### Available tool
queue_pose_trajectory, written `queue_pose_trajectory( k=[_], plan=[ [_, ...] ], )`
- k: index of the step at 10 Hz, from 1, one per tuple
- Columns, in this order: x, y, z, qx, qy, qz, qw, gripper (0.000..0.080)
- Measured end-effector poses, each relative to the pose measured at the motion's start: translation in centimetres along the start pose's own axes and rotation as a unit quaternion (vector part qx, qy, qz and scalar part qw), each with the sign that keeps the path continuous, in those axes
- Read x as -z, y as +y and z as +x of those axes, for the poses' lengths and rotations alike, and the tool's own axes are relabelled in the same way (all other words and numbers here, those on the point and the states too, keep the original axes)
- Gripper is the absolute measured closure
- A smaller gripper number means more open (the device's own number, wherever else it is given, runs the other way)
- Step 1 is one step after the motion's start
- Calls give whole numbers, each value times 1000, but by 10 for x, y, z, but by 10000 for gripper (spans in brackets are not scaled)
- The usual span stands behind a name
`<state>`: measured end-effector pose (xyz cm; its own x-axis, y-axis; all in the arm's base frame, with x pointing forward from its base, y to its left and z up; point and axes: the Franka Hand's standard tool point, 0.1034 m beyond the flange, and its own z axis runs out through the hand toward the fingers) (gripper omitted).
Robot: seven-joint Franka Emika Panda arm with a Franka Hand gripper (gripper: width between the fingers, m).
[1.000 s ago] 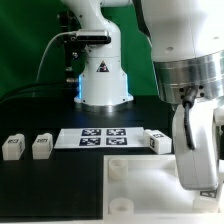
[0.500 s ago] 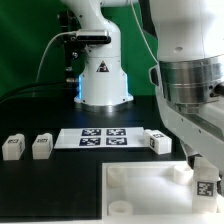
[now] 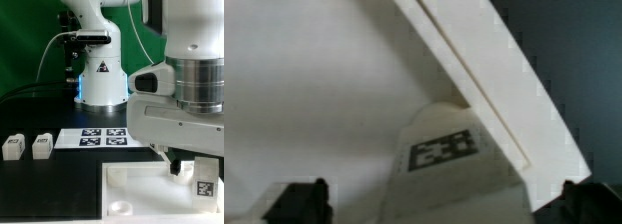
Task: Assemble one leg
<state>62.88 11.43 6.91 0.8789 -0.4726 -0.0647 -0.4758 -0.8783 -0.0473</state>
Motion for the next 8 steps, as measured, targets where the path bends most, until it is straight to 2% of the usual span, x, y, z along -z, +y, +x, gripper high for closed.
queue_pose_trajectory(
  k=[1, 2, 3, 4, 5, 6, 8],
  plan=[
    [1, 0, 1, 48, 5, 1, 999, 151],
    [0, 0, 1, 28, 4, 1, 1000, 151],
    [-1, 0, 1, 30, 4, 1, 1000, 271],
    [-1, 0, 1, 7, 4, 2, 1000, 271],
    [-1, -1, 0, -50, 3, 4, 999, 410],
    [-1, -2, -1, -101, 1, 6, 995, 510],
    [-1, -3, -1, -184, 0, 7, 983, 509]
  ],
)
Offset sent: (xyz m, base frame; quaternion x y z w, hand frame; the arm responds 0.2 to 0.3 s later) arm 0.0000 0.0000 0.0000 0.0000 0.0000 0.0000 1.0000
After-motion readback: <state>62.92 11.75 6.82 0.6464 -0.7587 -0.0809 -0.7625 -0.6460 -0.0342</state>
